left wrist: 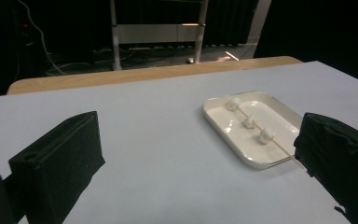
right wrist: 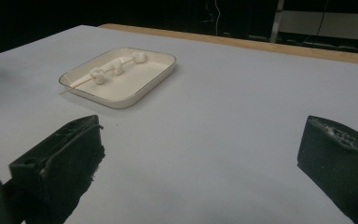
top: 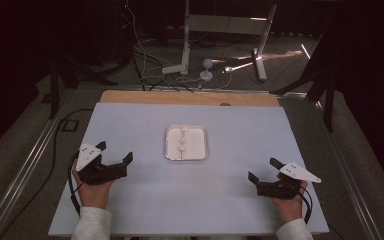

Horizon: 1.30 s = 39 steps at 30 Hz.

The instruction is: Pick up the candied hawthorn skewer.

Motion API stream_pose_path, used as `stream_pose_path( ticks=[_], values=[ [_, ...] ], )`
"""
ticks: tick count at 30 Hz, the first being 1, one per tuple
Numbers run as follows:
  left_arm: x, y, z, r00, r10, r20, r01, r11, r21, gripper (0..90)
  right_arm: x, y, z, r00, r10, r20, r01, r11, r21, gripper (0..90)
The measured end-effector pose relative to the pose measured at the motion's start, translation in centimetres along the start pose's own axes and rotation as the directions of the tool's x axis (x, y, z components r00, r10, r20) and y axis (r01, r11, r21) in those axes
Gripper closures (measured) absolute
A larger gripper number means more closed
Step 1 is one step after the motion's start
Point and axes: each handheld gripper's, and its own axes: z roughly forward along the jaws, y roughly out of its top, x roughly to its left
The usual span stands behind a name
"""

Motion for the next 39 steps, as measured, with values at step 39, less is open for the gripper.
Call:
stream_pose_path(
  ticks=[39],
  values=[
    [-5.9, 0.9, 8.3, 0.9962, 0.011, 0.086, -0.021, 0.9922, 0.123, 1.8, 0.0, -0.1, 0.2, 1.0000, -0.002, -0.008, 0.002, 1.000, 0.013, 0.0]
  ],
)
